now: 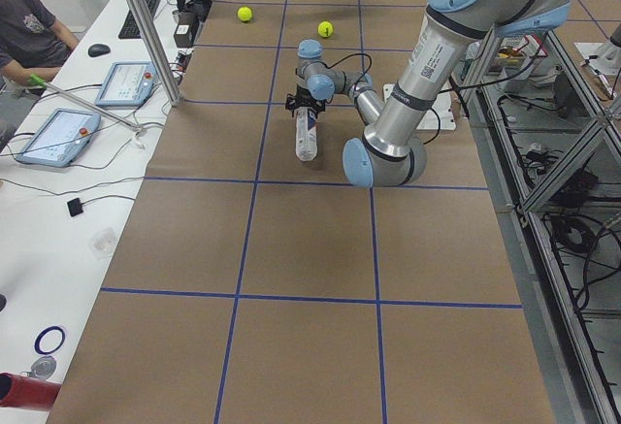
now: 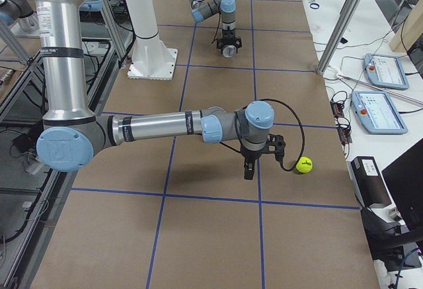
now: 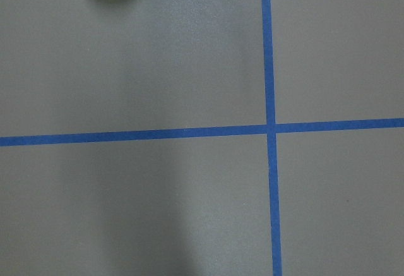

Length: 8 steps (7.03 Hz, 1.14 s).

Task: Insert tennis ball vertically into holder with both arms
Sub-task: 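Close the left gripper around the can's open end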

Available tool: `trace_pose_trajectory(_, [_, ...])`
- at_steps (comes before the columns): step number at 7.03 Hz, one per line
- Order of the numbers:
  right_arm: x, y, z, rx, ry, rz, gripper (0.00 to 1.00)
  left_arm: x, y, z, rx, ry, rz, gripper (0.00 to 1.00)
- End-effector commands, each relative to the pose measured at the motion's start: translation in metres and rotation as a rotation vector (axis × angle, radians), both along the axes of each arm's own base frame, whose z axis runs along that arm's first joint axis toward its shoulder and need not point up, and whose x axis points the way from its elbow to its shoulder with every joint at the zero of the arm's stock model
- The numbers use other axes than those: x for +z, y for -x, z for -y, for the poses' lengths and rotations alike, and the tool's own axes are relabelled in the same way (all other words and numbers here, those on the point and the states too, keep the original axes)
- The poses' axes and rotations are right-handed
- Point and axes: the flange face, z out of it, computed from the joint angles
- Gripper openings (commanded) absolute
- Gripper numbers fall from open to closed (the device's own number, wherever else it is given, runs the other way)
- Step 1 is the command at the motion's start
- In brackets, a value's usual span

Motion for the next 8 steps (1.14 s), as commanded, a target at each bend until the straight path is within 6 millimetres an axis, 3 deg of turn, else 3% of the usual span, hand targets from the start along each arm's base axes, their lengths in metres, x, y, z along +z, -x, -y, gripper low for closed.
trace_pose_trajectory(1, [0.0002,0.0002,0.0002,-0.001,-0.001,0.000,1.00,0.0002,-0.0009,-0.0001,-0.003,0.004,0.000,0.97])
trace_pose_trajectory(3, [0.0002,0.0002,0.0002,0.000,0.001,0.000,1.00,0.0001,-0.0005,0.0011,-0.024,-0.005,0.007,0.93])
trace_pose_trajectory(8, [0.0024,0.0002,-0.0005,-0.002,0.004,0.001,1.00,0.0019,-0.0052,-0.0024,-0.031,-0.019,0.018,0.95])
